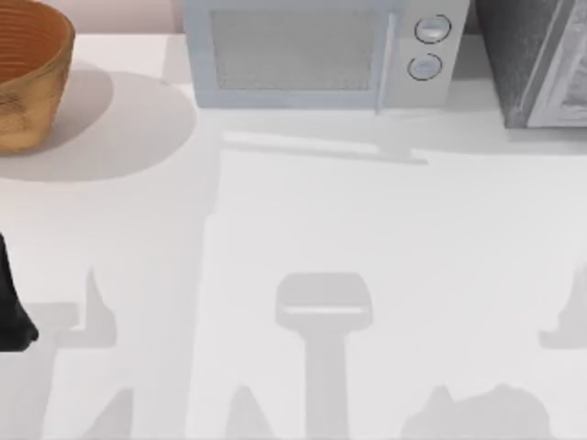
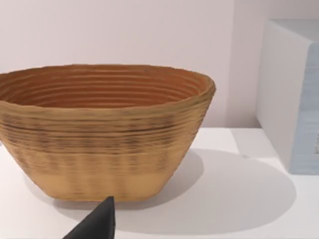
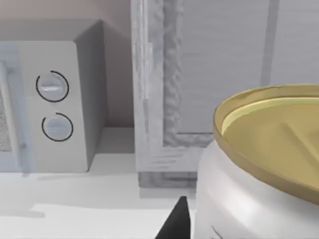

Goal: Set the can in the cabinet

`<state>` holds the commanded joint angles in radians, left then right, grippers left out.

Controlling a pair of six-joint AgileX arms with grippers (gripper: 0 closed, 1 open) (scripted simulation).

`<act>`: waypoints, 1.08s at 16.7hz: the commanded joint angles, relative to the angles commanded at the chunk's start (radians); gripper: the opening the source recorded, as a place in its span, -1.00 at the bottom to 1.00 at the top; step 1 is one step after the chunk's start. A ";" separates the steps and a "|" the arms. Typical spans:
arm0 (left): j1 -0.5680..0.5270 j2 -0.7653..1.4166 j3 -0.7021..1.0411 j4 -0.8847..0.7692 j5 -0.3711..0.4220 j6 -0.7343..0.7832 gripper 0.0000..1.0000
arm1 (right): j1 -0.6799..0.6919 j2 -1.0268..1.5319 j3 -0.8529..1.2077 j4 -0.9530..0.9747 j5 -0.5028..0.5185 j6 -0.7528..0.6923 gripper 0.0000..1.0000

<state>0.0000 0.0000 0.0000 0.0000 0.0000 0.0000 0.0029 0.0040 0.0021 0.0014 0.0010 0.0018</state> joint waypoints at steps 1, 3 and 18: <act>0.000 0.000 0.000 0.000 0.000 0.000 1.00 | 0.000 0.000 0.000 0.000 0.000 0.000 -1.00; 0.000 0.000 0.000 0.000 0.000 0.000 1.00 | 0.003 0.016 0.030 -0.001 0.003 0.004 -1.00; 0.000 0.000 0.000 0.000 0.000 0.000 1.00 | 0.106 0.763 0.994 -0.245 0.110 0.010 -1.00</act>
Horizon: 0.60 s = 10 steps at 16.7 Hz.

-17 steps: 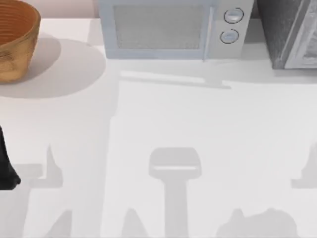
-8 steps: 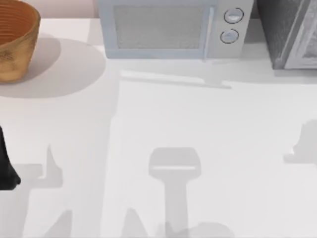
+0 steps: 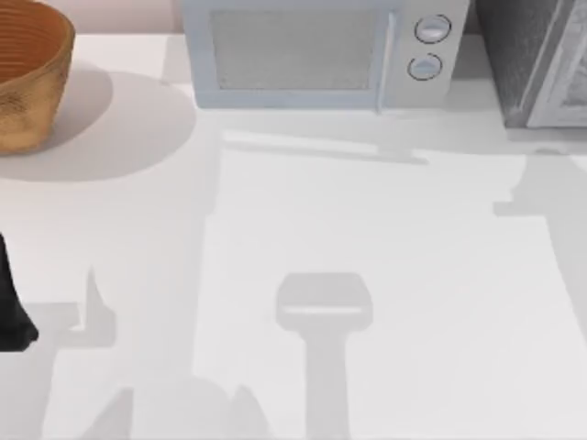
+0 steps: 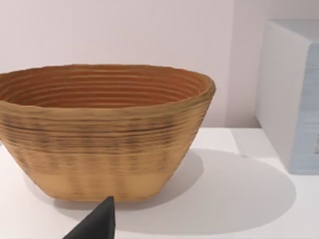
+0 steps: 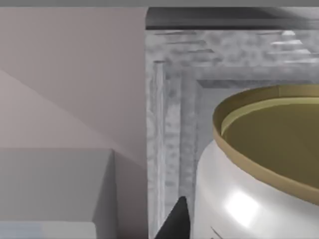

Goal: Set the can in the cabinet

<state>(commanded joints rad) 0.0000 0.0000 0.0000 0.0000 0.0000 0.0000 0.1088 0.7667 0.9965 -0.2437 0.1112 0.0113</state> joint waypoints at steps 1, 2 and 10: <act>0.000 0.000 0.000 0.000 0.000 0.000 1.00 | 0.008 0.059 0.076 -0.019 0.009 0.001 -1.00; 0.000 0.000 0.000 0.000 0.000 0.000 1.00 | 0.016 0.116 0.150 -0.037 0.017 0.002 -1.00; 0.000 0.000 0.000 0.000 0.000 0.000 1.00 | 0.064 0.474 0.628 -0.149 0.071 0.006 -1.00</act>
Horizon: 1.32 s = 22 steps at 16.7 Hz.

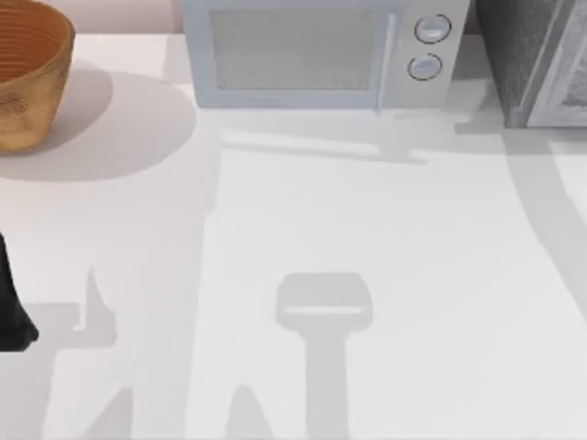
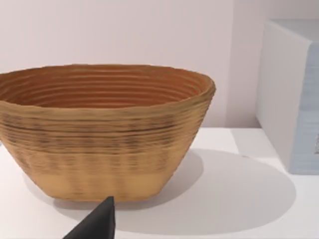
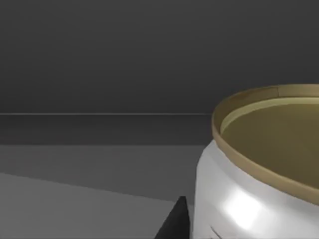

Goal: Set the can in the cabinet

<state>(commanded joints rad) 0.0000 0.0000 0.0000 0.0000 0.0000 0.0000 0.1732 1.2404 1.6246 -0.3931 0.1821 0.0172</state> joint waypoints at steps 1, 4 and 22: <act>0.000 0.000 0.000 0.000 0.000 0.000 1.00 | 0.004 0.028 0.038 -0.009 0.004 0.000 -1.00; 0.000 0.000 0.000 0.000 0.000 0.000 1.00 | 0.011 0.082 0.112 -0.025 0.012 0.000 -1.00; 0.000 0.000 0.000 0.000 0.000 0.000 1.00 | -0.024 0.371 0.522 -0.117 -0.009 0.008 -1.00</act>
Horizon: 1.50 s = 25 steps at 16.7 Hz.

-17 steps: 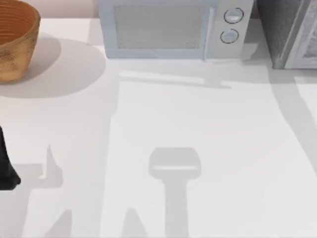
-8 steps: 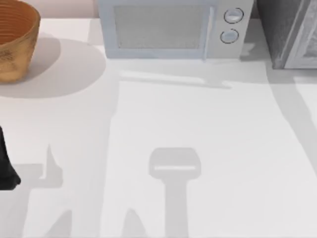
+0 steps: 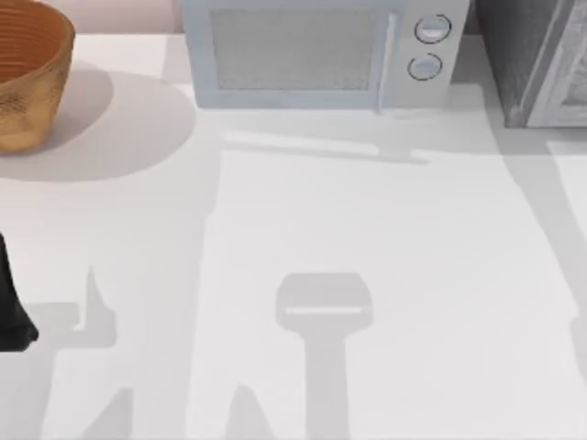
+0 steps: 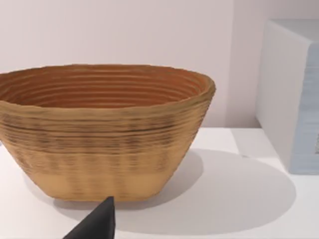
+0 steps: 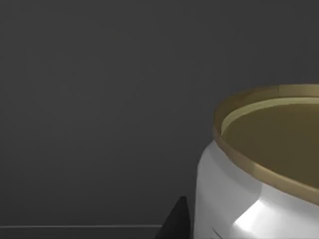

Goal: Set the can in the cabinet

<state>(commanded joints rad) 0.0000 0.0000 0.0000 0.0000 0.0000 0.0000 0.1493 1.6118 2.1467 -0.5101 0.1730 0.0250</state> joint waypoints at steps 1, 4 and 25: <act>0.000 0.000 0.000 0.000 0.000 0.000 1.00 | -0.004 0.028 0.039 -0.010 -0.002 0.000 -1.00; 0.000 0.000 0.000 0.000 0.000 0.000 1.00 | -0.013 0.114 0.151 -0.040 -0.010 -0.004 -1.00; 0.000 0.000 0.000 0.000 0.000 0.000 1.00 | -0.052 0.477 0.620 -0.169 -0.051 -0.007 -0.55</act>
<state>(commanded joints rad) 0.0000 0.0000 0.0000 0.0000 0.0000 0.0000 0.0973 2.0886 2.7663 -0.6792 0.1224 0.0175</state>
